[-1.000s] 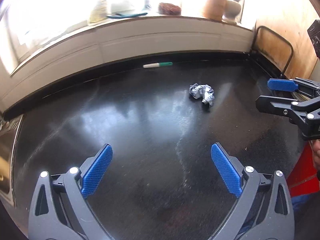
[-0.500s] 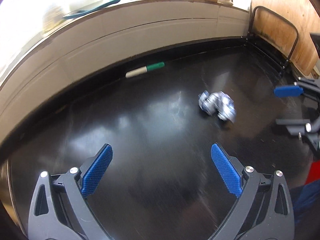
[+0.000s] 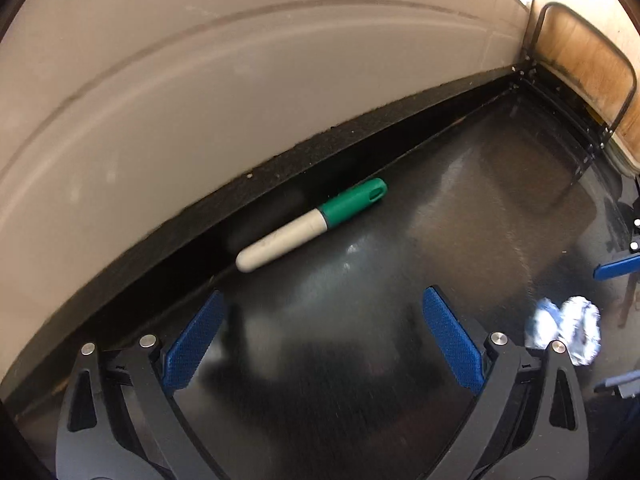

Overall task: Collect trash
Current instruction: 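Grasp the green-capped marker with left tool while right tool grasps the crumpled foil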

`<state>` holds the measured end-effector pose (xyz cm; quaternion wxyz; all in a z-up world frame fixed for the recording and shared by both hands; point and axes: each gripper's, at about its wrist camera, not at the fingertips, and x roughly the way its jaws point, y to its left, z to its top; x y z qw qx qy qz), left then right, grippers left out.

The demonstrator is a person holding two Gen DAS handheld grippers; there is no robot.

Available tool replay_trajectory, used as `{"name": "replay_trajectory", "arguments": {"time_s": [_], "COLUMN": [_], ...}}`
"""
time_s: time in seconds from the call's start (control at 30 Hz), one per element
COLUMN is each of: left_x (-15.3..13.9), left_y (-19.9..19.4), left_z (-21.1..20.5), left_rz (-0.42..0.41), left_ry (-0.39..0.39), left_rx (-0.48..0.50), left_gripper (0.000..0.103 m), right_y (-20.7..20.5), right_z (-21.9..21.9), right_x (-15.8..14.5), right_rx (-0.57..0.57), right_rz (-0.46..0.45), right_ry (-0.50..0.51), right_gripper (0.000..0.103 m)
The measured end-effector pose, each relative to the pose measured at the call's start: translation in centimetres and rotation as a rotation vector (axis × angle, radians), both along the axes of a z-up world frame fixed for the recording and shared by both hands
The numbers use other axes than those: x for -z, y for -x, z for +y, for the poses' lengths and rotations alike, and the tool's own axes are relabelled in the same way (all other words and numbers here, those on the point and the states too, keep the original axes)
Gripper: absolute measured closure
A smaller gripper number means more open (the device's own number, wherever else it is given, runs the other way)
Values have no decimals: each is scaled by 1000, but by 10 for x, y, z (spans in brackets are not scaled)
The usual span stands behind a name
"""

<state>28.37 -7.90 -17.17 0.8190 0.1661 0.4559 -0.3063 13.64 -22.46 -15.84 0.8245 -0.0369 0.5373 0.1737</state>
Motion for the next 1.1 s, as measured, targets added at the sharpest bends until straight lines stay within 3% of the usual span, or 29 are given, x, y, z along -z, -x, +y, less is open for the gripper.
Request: {"name": "replay_trajectory", "arguments": {"time_s": [0.27,0.4,0.57,0.77,0.87,0.97,1.03,1.1], "left_x": [9,4,-3,7,9,5,1,-1], "left_y": [-5,7,9,-5,-2,4,5,5], "left_z": [-21,-31,-38,-55,-57,-61,-60,-56], "left_rz": [-23,49,11,5,-30,-61,-63,-62], "left_ry": [47,100,85,49,42,32,30,22], "left_rx": [124,196,228,248,232,228,199,167], "left_gripper": [7,7,7,8,22,45,74,88], "right_y": [-12,-17,-15,-10,-7,-6,-5,-5], "right_z": [14,13,7,12,15,14,13,12], "right_x": [9,14,18,24,22,22,20,17], "right_rx": [-48,-47,-67,-136,-166,-163,-158,-149], "right_rz": [-23,-26,-33,-57,-81,-82,-82,-77], "right_ry": [14,24,33,82,95,91,86,78], "right_gripper": [18,18,20,39,59,61,64,65]}}
